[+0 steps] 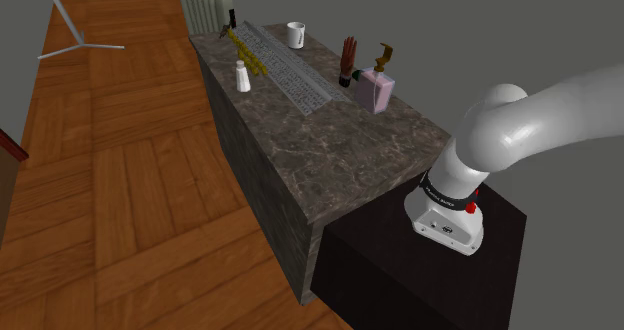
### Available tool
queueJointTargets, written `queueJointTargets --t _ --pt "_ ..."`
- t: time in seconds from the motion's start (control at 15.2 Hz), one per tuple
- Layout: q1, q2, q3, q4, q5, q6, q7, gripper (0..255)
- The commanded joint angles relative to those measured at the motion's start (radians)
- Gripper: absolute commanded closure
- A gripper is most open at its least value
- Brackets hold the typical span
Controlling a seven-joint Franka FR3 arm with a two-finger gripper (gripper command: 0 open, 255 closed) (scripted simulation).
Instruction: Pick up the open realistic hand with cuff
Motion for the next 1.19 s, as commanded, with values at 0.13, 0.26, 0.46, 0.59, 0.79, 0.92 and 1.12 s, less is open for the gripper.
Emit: queueJointTargets --t 0.13,0.26,0.46,0.59,0.79,0.92,1.12 --pt "-0.027 0.044 0.006 -0.021 -0.01 0.058 0.054 0" --pt "-0.054 0.091 0.012 -0.037 -0.022 0.114 0.109 0" --pt "-0.095 0.167 0.019 -0.053 -0.04 0.194 0.193 0" --pt "-0.123 0.22 0.022 -0.058 -0.054 0.244 0.25 0" --pt "-0.164 0.304 0.025 -0.059 -0.076 0.313 0.337 0" --pt "-0.191 0.361 0.026 -0.054 -0.093 0.355 0.395 0" --pt "-0.229 0.448 0.023 -0.042 -0.118 0.413 0.484 0"
